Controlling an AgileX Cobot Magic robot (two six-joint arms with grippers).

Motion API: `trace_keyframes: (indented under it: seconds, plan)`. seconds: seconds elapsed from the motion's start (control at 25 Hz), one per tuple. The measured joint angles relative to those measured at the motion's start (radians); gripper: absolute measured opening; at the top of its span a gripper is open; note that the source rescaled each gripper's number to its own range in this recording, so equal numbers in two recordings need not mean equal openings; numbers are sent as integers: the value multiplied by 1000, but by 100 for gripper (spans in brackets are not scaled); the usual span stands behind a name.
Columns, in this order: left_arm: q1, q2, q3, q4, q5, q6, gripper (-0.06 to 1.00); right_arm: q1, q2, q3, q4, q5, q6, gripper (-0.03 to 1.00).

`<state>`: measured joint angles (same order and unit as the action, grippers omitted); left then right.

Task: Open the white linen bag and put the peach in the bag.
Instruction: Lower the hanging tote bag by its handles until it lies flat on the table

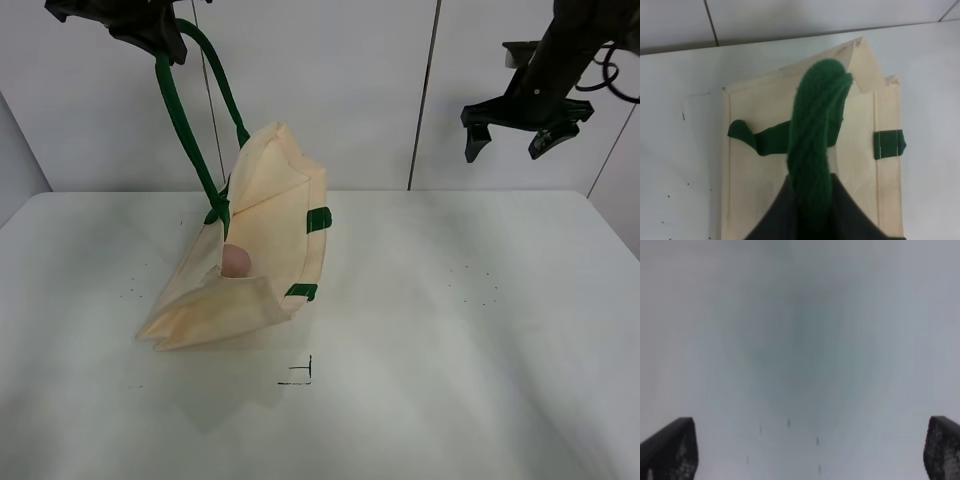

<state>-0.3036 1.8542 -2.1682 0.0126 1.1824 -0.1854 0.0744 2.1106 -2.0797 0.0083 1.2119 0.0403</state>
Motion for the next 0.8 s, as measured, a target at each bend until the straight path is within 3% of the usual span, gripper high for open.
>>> trace_keyframes:
  seconds: [0.6, 0.8]
  plan:
    - [0, 0, 0, 0, 0, 0, 0, 0, -962, 1104, 3, 2, 1, 100]
    - [0, 0, 0, 0, 0, 0, 0, 0, -1315, 1406, 3, -102, -13, 100]
